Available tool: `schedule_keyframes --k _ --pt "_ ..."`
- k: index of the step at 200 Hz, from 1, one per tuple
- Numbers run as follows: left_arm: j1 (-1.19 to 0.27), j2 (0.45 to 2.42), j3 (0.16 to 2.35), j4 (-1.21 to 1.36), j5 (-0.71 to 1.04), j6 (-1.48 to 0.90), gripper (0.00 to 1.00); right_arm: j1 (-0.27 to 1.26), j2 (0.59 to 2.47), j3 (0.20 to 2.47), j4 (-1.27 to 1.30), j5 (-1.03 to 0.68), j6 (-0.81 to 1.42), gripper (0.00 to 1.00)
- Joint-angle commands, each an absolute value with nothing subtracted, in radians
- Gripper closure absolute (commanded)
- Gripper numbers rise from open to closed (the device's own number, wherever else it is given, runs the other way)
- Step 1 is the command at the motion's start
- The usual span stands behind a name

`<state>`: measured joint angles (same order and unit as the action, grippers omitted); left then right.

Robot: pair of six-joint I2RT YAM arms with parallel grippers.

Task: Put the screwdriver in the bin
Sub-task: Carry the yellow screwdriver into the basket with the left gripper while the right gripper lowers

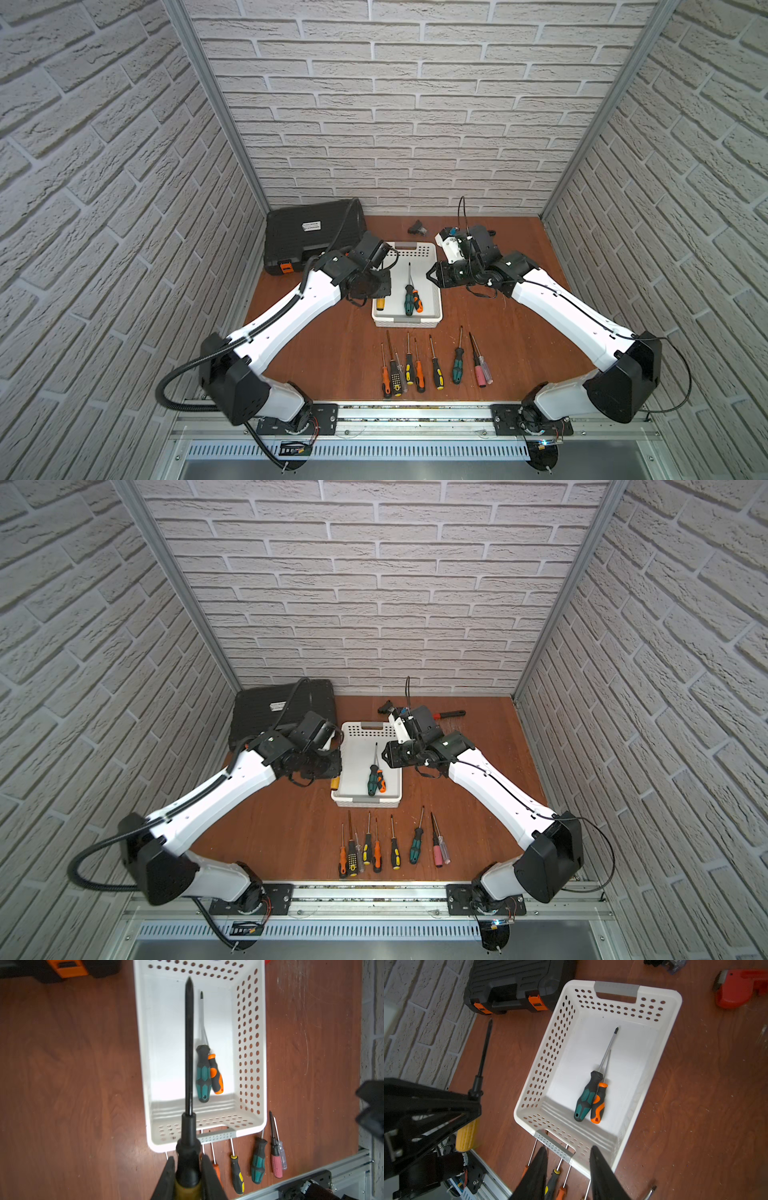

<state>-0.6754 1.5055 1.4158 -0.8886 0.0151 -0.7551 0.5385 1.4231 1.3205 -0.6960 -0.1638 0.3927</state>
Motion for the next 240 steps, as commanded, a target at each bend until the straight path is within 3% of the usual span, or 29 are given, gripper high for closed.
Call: schedule_keyframes --k 1,88,240 --pt "-0.659 1.607 1.487 -0.806 0.064 -0.672 0.90 0.540 1.343 1.261 -0.755 -0.071 0.388 0.58" --pt "-0.633 1.920 1.559 -0.688 0.124 -0.679 0.90 0.538 1.096 0.957 -0.831 0.052 0.505 0.55" --pt "-0.631 2.037 1.449 -0.555 0.140 -0.711 0.86 0.540 1.052 0.752 -0.837 -0.015 0.658 0.55"
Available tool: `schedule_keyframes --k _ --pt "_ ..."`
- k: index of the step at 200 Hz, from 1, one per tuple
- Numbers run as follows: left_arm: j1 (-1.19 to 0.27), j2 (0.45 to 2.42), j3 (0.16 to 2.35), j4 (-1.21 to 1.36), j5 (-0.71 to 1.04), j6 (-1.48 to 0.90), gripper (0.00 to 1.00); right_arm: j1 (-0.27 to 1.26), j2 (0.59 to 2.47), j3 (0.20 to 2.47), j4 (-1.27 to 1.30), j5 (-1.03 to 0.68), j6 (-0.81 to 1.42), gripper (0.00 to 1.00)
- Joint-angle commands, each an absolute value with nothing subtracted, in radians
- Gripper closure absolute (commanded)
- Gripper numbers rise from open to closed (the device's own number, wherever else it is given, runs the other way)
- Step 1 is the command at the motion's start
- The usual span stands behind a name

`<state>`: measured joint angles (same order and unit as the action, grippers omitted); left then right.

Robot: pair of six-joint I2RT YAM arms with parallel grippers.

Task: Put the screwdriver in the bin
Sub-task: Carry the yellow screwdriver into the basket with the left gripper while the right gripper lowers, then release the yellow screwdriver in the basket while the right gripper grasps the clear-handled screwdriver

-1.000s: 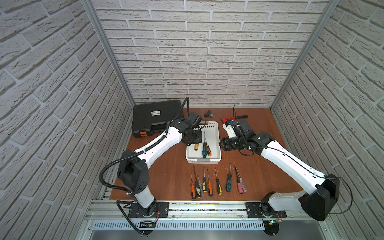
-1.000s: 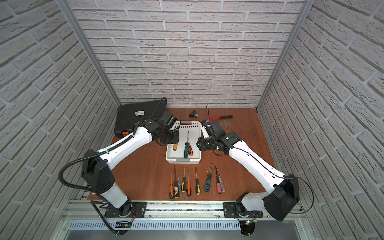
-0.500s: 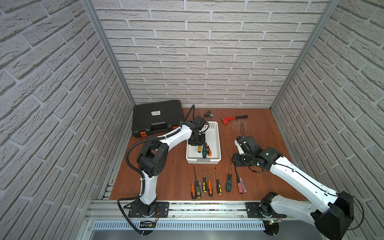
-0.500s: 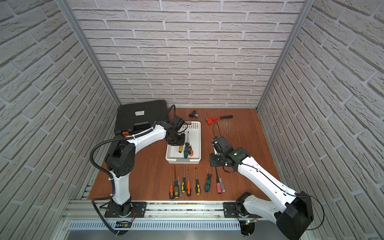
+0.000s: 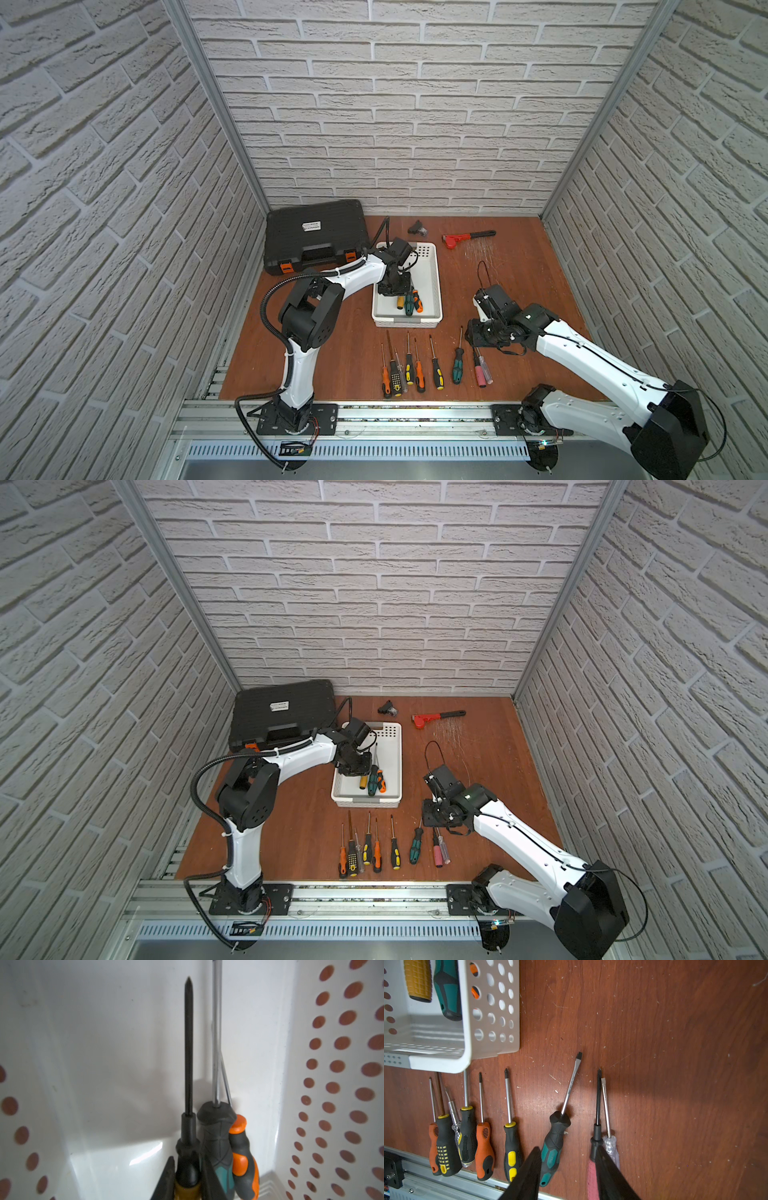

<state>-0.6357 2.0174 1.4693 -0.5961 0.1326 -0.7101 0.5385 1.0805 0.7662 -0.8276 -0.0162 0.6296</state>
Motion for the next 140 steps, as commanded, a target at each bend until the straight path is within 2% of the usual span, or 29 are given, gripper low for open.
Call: schedule_keyframes --k 1,25,53,70,140 --pt "-0.632 2.038 1.448 -0.555 0.140 -0.711 0.86 0.540 1.050 0.751 -0.837 -0.015 0.658 0.55" --pt "-0.632 2.036 1.433 -0.541 0.135 -0.712 0.83 0.540 1.049 0.738 -0.854 -0.006 0.663 0.55" --pt "-0.633 2.007 1.405 -0.508 0.137 -0.713 0.60 0.540 1.045 0.727 -0.863 0.003 0.667 0.55" --pt "-0.634 1.982 1.392 -0.494 0.141 -0.711 0.54 0.541 1.040 0.731 -0.878 0.009 0.666 0.54" --pt "-0.650 1.741 1.371 -0.557 0.088 -0.660 0.53 0.570 0.970 0.718 -0.992 0.063 0.703 0.56"
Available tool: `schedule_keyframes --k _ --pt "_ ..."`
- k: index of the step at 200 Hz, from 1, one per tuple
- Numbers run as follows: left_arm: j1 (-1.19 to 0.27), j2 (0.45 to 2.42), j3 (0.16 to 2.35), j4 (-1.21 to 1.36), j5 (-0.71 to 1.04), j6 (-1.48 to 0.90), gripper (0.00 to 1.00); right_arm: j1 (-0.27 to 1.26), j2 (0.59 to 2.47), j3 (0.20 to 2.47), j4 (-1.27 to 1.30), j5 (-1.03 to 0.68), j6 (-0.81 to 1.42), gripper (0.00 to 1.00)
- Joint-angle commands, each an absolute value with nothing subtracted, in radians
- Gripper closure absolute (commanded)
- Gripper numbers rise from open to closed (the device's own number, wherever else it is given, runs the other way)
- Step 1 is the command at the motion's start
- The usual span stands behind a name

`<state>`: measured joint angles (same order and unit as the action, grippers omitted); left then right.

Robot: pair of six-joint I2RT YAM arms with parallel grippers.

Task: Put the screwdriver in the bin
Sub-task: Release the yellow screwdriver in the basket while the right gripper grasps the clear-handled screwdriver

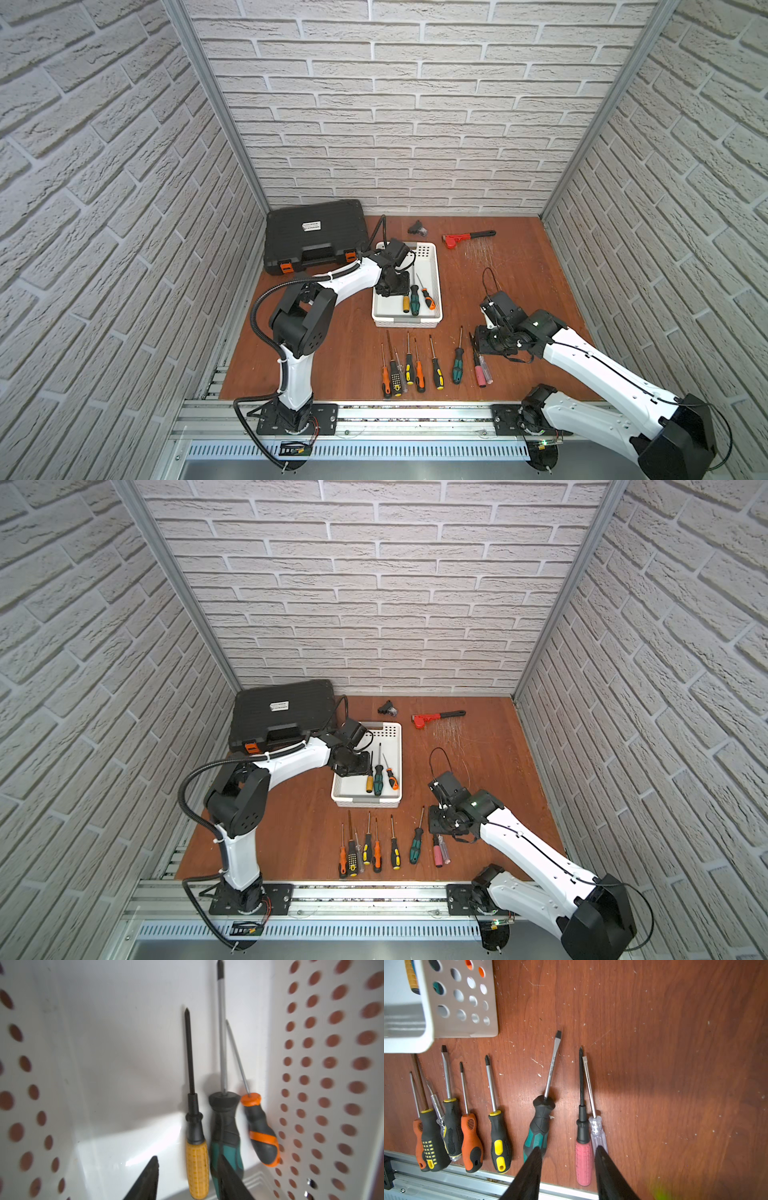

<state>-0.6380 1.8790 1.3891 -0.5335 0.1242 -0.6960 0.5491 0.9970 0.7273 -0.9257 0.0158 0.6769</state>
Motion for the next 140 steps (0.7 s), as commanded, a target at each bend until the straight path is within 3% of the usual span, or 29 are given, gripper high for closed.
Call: schedule_keyframes --k 1,74,140 --pt "-0.651 1.734 1.371 -0.558 0.087 -0.660 0.53 0.570 0.970 0.719 -0.993 0.063 0.703 0.56" --pt "-0.749 1.379 1.158 -0.592 -0.025 -0.725 0.51 0.610 0.986 0.710 -1.053 0.112 0.722 0.59" --pt "-0.734 1.330 1.134 -0.604 -0.043 -0.719 0.51 0.617 1.082 0.671 -0.972 0.089 0.719 0.65"
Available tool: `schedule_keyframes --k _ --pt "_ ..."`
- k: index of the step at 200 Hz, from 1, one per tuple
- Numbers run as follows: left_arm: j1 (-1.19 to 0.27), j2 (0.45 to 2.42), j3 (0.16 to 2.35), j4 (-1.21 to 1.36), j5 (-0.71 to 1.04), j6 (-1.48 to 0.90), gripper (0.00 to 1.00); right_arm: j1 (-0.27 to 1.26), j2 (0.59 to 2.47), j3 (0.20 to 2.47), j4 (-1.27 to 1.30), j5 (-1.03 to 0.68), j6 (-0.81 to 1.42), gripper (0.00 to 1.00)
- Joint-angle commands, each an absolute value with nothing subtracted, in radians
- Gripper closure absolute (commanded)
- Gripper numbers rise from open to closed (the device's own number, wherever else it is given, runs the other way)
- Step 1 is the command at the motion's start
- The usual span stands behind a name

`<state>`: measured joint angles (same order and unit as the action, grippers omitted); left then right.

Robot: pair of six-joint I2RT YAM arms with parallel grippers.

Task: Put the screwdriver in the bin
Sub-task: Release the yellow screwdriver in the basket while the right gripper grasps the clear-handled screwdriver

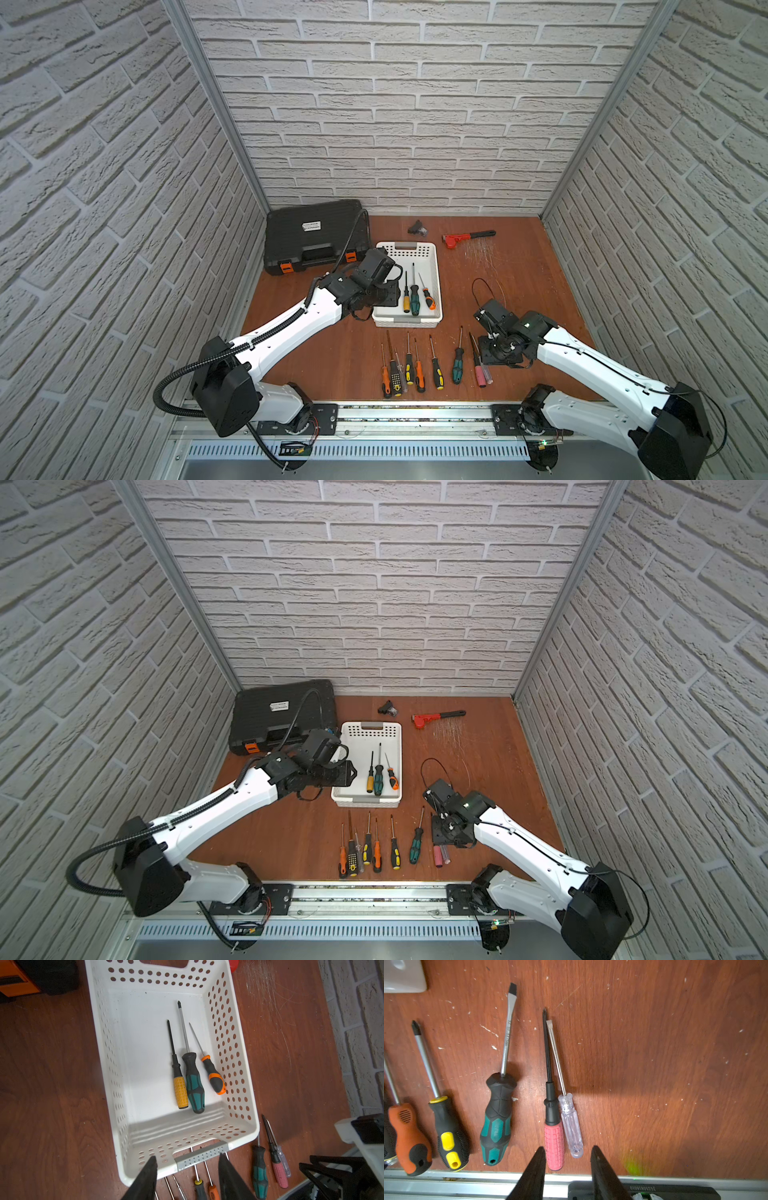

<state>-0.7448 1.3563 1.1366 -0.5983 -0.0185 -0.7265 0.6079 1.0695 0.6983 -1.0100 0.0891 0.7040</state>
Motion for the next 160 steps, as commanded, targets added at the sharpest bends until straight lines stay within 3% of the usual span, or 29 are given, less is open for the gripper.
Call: schedule_keyframes --k 1,160 --pt "-0.734 1.329 1.134 -0.604 -0.043 -0.720 0.51 0.617 1.082 0.671 -0.971 0.089 0.719 0.65" --pt "-0.680 1.264 1.066 -0.567 -0.037 -0.764 0.51 0.612 1.244 0.640 -0.871 0.137 0.720 0.66"
